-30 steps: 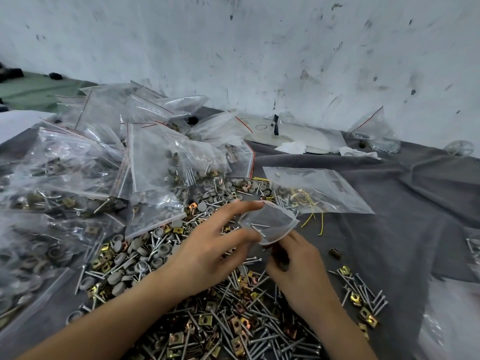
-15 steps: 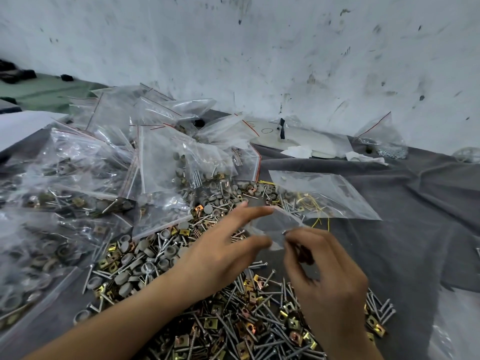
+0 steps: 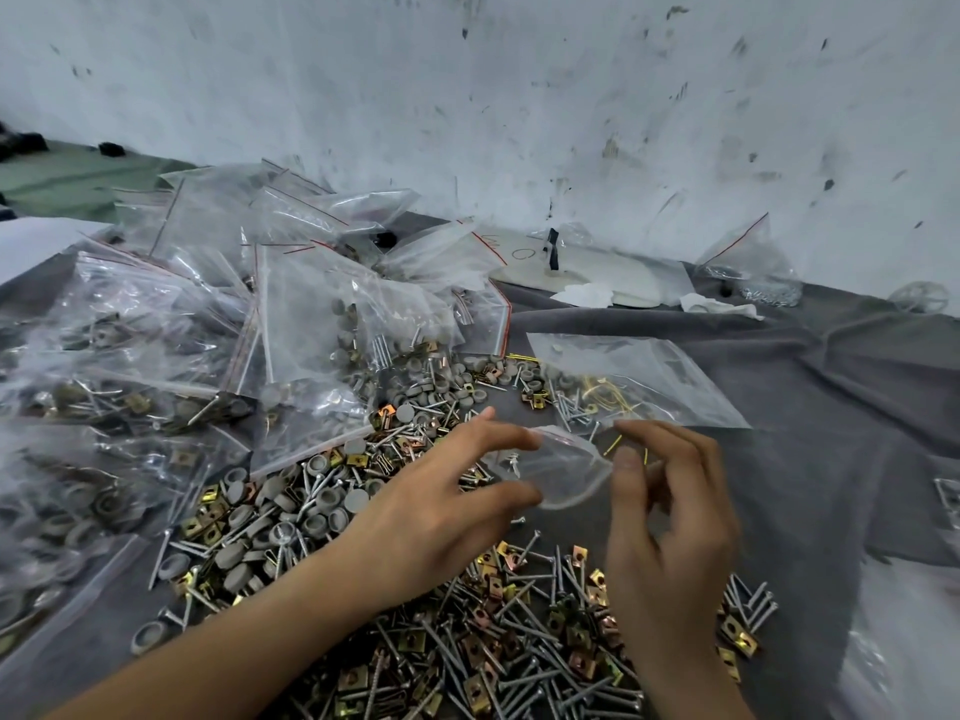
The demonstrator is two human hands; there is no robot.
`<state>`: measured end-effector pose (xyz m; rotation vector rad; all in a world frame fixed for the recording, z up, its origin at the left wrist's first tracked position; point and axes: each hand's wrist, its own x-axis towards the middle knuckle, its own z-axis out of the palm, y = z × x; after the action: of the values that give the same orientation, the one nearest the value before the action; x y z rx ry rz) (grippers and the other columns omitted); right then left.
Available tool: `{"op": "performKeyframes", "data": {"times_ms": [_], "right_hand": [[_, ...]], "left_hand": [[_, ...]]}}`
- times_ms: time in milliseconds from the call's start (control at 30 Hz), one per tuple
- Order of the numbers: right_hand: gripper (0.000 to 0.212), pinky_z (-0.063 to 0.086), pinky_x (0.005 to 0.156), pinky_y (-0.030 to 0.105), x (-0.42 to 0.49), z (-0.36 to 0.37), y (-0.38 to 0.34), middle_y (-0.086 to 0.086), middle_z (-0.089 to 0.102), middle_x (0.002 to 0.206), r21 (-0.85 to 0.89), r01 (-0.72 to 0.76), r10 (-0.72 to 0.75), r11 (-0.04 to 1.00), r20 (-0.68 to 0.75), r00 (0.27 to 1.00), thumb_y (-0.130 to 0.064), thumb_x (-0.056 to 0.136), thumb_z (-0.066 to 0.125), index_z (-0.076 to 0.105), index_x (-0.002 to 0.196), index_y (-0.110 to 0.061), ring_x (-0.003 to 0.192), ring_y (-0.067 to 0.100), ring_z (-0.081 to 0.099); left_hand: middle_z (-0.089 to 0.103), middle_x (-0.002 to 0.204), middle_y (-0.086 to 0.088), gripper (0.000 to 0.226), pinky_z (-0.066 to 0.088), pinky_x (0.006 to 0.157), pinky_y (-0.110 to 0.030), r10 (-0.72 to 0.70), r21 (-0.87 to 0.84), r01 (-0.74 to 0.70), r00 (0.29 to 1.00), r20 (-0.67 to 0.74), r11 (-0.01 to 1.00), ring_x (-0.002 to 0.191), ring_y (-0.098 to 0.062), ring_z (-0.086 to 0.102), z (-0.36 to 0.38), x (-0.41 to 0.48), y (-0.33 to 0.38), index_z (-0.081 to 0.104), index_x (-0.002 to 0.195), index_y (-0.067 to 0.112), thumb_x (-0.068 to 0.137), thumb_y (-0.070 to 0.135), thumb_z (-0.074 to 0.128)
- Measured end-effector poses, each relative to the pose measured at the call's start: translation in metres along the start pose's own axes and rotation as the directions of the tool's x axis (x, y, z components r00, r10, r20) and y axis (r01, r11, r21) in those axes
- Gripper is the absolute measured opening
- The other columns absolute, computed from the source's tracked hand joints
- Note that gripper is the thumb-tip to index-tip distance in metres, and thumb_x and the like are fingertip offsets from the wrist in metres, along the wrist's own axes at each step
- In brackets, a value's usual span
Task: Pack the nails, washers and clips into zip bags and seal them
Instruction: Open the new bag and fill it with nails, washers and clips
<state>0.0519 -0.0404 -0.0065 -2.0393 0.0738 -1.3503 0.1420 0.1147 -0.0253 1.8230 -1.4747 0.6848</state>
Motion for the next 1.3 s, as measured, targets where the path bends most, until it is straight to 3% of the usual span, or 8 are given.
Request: {"op": "performKeyframes", "data": {"times_ms": [100,200,400,833,900,1000,1167,1300], "right_hand": [[0.014,0.038,0.061,0.01,0.001,0.003,0.009,-0.003,0.057,0.093,0.012,-0.169,0.169,0.986,0.02,0.985,-0.016,0.092,0.05,0.061,0.099,-0.02,0.07,0.003,0.051],[0.023,0.041,0.059,0.01,0.001,0.004,0.024,-0.009,0.06,0.088,-0.132,-0.31,0.335,0.941,0.265,0.904,-0.005,0.089,0.057,0.06,0.089,-0.028,0.069,0.001,0.054],[0.022,0.041,0.088,0.024,-0.006,0.012,0.027,-0.009,0.056,0.101,-0.323,-0.061,0.298,0.945,0.766,0.569,-0.014,0.084,0.059,0.065,0.102,-0.025,0.1,0.009,0.05],[0.005,0.038,0.085,0.023,-0.001,0.006,0.025,-0.014,0.045,0.095,-0.196,0.056,0.145,0.979,0.864,0.483,-0.025,0.092,0.058,0.06,0.096,-0.026,0.097,0.006,0.042],[0.009,0.039,0.076,0.019,0.002,0.004,0.018,-0.015,0.052,0.088,-0.1,-0.037,0.106,0.994,0.861,0.497,-0.019,0.091,0.06,0.057,0.089,-0.027,0.085,0.003,0.047],[0.02,0.041,0.069,0.013,0.01,-0.004,0.002,-0.013,0.061,0.078,0.158,-0.466,0.076,0.871,0.892,0.445,-0.01,0.086,0.065,0.061,0.082,-0.029,0.074,0.001,0.054],[0.011,0.045,0.062,0.021,0.011,-0.01,-0.013,0.0,0.06,0.074,0.41,-0.513,0.073,0.754,0.724,0.686,-0.019,0.077,0.069,0.065,0.077,-0.028,0.066,0.012,0.054],[0.009,0.044,0.061,0.016,0.007,-0.005,-0.01,-0.006,0.056,0.084,0.126,0.004,-0.049,0.992,0.355,0.934,-0.012,0.077,0.061,0.069,0.077,-0.017,0.072,0.007,0.055]], "left_hand": [[0.056,0.119,-0.017,0.014,0.032,0.113,-0.039,-0.027,0.033,0.028,0.998,-0.05,0.999,0.118,-0.019,0.053,-0.001,0.001,0.001,0.065,0.102,0.007,0.092,0.012,0.057],[0.058,0.112,-0.014,0.015,0.038,0.108,-0.028,-0.094,0.069,0.105,0.984,-0.151,0.992,0.109,-0.014,0.054,-0.002,0.003,0.0,0.068,0.097,0.007,0.092,0.015,0.056],[0.058,0.108,-0.014,0.017,0.033,0.093,-0.006,-0.202,0.083,0.224,0.955,-0.216,0.971,0.102,-0.002,0.047,-0.005,0.005,-0.001,0.073,0.092,0.003,0.087,0.01,0.058],[0.057,0.109,-0.014,0.019,0.033,0.088,-0.003,-0.178,0.074,0.195,0.964,-0.195,0.978,0.101,0.003,0.044,-0.004,0.006,-0.001,0.073,0.093,0.003,0.089,0.01,0.056],[0.057,0.11,-0.013,0.019,0.033,0.089,-0.005,-0.178,0.072,0.195,0.964,-0.2,0.978,0.104,0.0,0.046,-0.004,0.005,-0.002,0.073,0.094,0.003,0.089,0.011,0.056],[0.056,0.112,-0.012,0.017,0.034,0.089,-0.006,-0.172,0.055,0.187,0.963,-0.208,0.981,0.105,-0.003,0.048,-0.004,0.005,-0.003,0.072,0.095,0.005,0.089,0.01,0.056],[0.049,0.12,-0.005,0.014,0.038,0.103,-0.017,-0.067,0.042,0.074,0.988,-0.139,0.996,0.115,-0.013,0.05,-0.002,0.003,-0.002,0.058,0.104,0.015,0.09,0.015,0.056],[0.051,0.119,-0.008,0.021,0.036,0.11,-0.031,-0.05,0.026,0.054,0.991,-0.123,0.998,0.115,-0.016,0.052,-0.001,0.003,0.001,0.063,0.102,0.012,0.099,0.023,0.046]]}}
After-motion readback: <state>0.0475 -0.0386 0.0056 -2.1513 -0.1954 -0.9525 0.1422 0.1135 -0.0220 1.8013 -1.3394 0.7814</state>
